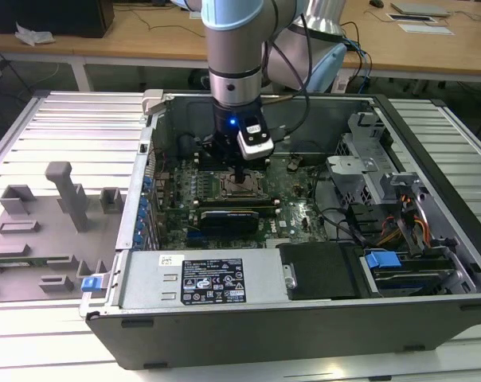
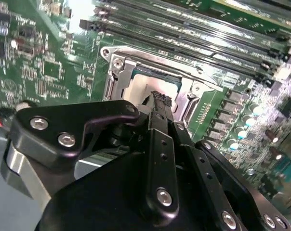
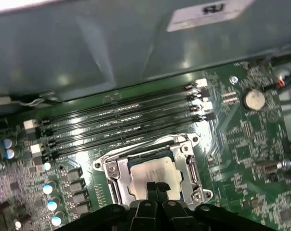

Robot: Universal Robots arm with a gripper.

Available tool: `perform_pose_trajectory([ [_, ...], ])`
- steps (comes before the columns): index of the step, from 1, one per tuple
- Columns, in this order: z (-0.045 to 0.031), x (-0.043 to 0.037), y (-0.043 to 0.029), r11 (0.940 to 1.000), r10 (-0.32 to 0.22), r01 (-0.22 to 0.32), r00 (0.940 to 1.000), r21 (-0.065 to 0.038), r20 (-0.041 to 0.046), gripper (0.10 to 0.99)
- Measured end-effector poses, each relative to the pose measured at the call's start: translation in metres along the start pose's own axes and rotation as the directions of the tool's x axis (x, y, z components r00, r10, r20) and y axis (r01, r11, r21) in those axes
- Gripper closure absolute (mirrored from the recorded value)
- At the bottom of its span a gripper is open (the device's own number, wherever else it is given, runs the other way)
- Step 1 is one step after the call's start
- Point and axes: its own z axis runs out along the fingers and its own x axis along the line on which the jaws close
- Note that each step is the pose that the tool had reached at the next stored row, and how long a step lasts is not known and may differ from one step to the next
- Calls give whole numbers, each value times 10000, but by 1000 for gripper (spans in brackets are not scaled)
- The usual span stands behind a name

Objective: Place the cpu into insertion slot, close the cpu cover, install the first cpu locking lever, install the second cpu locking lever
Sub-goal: 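Install the first cpu locking lever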

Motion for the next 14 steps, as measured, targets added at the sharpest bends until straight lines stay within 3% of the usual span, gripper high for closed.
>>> perform_pose_trajectory([
  [4, 9, -20, 4, 9972, -748, 748, 9972, -68, -14, 980],
  [8, -12, -22, 4, 9964, -843, 843, 9964, -65, -22, 980],
  [10, -52, -27, 4, 9964, -847, 847, 9964, -58, -22, 980],
  [12, -167, -38, 6, 9964, -851, 851, 9964, -28, -17, 980],
  [14, -221, -43, 6, 9964, -852, 852, 9964, -6, -14, 980],
])
